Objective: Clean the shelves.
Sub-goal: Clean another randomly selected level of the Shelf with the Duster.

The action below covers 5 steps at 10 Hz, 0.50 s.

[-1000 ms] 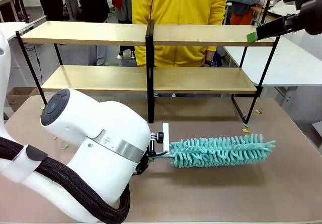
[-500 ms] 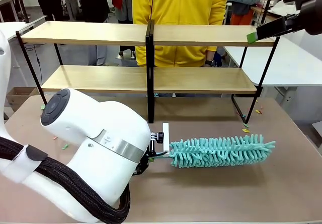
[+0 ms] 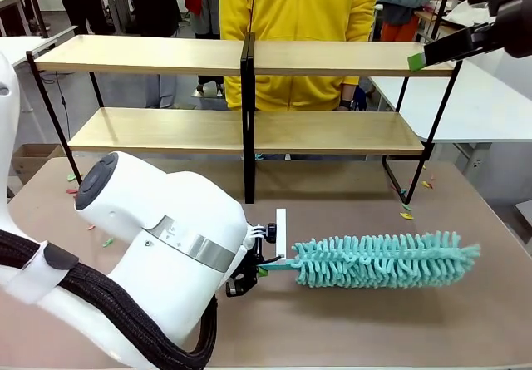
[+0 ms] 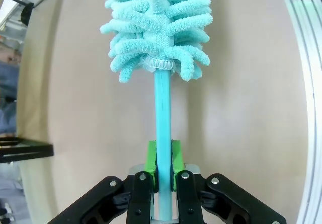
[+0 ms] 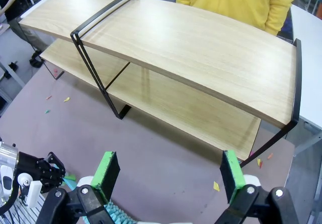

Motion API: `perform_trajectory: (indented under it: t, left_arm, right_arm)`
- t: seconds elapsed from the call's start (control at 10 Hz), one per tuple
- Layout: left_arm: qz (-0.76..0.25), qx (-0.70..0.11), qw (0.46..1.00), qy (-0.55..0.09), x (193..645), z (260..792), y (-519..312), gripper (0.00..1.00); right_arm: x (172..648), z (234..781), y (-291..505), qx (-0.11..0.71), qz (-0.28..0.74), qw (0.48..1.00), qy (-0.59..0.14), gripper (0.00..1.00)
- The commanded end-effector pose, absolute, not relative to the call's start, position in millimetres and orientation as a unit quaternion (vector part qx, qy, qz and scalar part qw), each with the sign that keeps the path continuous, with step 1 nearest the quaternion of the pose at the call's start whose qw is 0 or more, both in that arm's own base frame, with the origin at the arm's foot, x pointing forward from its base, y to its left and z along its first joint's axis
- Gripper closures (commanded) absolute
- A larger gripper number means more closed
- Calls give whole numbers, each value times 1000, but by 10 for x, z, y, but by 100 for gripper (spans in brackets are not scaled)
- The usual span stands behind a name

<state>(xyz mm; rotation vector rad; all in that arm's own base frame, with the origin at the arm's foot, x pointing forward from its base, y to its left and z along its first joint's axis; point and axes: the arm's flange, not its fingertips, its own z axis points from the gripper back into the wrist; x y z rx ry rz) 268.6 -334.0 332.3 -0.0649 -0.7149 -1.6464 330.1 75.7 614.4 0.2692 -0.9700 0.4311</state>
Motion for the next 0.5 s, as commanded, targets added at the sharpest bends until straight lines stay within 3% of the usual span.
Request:
perform_trajectory:
  t: [0.0,0.4]
  left_arm:
    - [-713,17,633,-302,2657,3425,-3279,87]
    - [-723,-9,619,-306,2795,3413,-3252,87]
  right_arm:
    - [3314,6148,751,128,205,854,-461,0]
    - [3314,6148,751,128,205,854,-461,0]
